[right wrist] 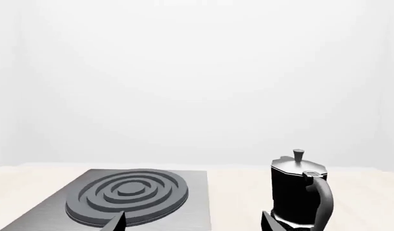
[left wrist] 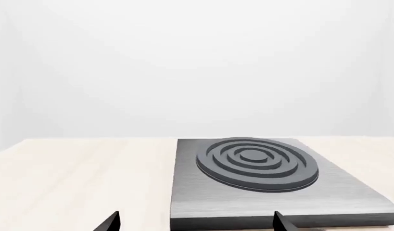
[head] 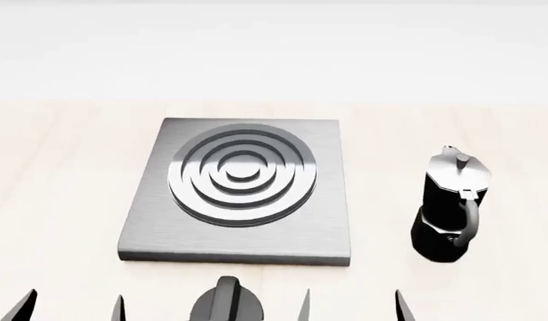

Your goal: Put the moka pot on the stove.

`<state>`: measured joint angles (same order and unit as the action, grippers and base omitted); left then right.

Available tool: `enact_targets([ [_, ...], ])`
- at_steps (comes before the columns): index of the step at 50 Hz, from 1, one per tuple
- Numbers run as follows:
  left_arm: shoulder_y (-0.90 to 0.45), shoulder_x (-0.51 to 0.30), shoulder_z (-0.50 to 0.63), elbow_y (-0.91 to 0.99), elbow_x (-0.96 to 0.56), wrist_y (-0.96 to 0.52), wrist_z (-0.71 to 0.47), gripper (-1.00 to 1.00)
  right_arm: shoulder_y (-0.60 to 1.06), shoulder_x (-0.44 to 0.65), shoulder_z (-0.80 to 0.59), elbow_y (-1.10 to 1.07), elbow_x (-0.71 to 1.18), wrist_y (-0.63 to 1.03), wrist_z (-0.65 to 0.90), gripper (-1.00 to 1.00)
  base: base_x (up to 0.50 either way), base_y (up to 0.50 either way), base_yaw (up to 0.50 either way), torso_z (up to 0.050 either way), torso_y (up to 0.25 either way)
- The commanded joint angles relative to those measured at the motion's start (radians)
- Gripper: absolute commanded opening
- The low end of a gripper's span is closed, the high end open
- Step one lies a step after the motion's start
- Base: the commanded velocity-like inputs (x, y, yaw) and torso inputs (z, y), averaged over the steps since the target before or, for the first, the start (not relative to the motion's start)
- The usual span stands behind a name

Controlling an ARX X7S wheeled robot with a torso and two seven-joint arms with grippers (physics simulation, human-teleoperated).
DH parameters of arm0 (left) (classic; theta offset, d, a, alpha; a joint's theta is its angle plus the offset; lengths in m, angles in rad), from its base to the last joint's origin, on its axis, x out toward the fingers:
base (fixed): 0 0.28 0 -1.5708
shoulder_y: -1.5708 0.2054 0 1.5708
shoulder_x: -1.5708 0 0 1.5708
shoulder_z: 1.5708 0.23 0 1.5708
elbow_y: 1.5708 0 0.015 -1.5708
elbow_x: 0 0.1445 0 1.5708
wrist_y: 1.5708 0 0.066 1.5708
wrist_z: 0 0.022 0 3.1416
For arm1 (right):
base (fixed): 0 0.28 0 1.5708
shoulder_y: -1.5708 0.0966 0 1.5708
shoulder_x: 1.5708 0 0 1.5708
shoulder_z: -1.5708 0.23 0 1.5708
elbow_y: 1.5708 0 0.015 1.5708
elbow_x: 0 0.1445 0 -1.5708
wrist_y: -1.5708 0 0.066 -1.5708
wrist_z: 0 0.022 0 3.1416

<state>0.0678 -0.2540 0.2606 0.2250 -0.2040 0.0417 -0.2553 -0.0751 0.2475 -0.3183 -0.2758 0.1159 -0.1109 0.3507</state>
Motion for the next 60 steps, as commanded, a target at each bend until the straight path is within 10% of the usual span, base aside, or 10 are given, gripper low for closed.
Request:
enact_targets([
  [1, -0.010, 0.012, -0.020, -0.019, 0.004, 0.011, 0.012, 1.00, 0.028, -0.012, 0.017, 0.039, 0.000, -0.005, -0.023, 1.00, 0.00, 0.09, 0.00, 0.000, 0.000],
  [60, -0.007, -0.010, 0.002, -0.016, -0.021, 0.009, -0.009, 1.00, 0.031, 0.011, -0.006, 0.051, 0.015, -0.007, 0.002, 1.00, 0.00, 0.05, 0.00, 0.000, 0.000],
])
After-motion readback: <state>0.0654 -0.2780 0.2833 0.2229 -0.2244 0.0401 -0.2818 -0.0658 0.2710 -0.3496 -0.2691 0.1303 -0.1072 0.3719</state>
